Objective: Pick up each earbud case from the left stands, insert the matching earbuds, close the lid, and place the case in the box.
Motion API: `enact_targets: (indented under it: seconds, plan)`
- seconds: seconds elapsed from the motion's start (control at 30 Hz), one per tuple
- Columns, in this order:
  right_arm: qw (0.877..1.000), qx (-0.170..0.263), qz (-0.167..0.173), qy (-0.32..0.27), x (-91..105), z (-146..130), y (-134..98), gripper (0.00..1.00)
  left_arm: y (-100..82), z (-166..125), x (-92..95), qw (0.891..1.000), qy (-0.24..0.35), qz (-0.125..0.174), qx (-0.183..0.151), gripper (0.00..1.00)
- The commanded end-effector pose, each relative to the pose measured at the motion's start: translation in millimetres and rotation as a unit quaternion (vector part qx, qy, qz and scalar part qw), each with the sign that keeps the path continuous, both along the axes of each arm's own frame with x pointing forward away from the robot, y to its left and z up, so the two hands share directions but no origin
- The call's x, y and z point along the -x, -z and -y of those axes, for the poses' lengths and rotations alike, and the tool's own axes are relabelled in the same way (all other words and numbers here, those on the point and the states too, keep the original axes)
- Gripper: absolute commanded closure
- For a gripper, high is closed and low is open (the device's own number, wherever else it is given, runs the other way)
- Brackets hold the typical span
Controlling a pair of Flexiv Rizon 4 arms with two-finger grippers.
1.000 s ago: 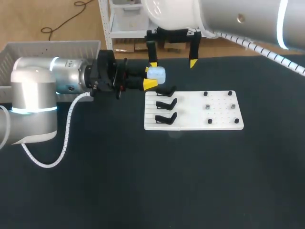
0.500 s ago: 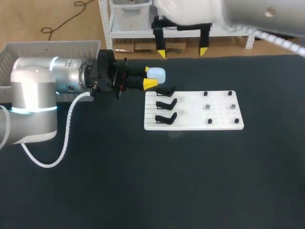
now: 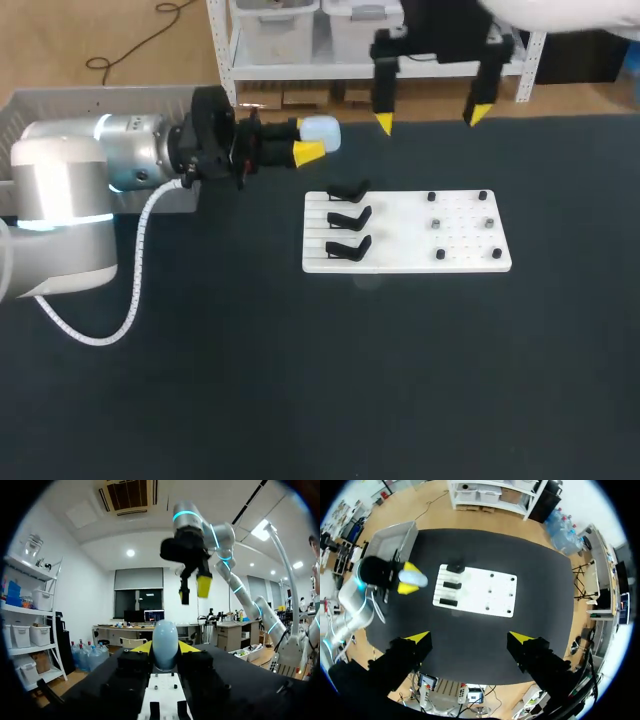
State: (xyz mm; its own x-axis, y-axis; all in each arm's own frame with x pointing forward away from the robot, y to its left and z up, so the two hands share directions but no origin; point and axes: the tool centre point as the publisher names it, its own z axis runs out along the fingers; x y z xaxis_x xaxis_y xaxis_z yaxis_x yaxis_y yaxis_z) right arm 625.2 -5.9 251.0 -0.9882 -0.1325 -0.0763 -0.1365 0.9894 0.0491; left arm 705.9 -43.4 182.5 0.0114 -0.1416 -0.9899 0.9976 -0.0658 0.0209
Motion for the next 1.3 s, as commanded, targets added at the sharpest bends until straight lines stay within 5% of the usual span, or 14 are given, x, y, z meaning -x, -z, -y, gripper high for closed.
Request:
enact_targets:
  seconds: [0.03, 0.37, 0.53, 0.67, 0.9, 1.07, 1.3]
  plan:
    - [0.987, -0.062, 0.148, 0.004, 18.5, 12.7, 8.7, 0.0, -23.1, -10.9, 9.7, 1.0, -0.02, -0.006, -0.007, 1.0]
    - [0.987, -0.062, 0.148, 0.004, 18.5, 12.7, 8.7, 0.0, -69.8, -69.4, -0.5, 0.993, -0.107, 0.001, -0.053, 1.0]
    - [0.987, -0.062, 0.148, 0.004, 18.5, 12.7, 8.7, 0.0, -72.9, -112.6, -23.8, 0.98, -0.177, -0.013, -0.09, 1.0]
    - [0.987, -0.062, 0.148, 0.004, 18.5, 12.7, 8.7, 0.0, -54.2, -156.4, -62.9, 0.958, -0.248, -0.025, -0.141, 1.0]
    - [0.987, -0.062, 0.148, 0.004, 18.5, 12.7, 8.7, 0.0, 7.5, -234.1, -126.8, 0.907, -0.366, -0.073, -0.198, 1.0]
    - [0.987, -0.062, 0.148, 0.004, 18.5, 12.7, 8.7, 0.0, 41.8, -276.9, -157.0, 0.878, -0.414, -0.107, -0.215, 1.0]
    - [0.987, -0.062, 0.148, 0.004, 18.5, 12.7, 8.7, 0.0, 67.4, -309.0, -180.6, 0.855, -0.442, -0.12, -0.245, 1.0]
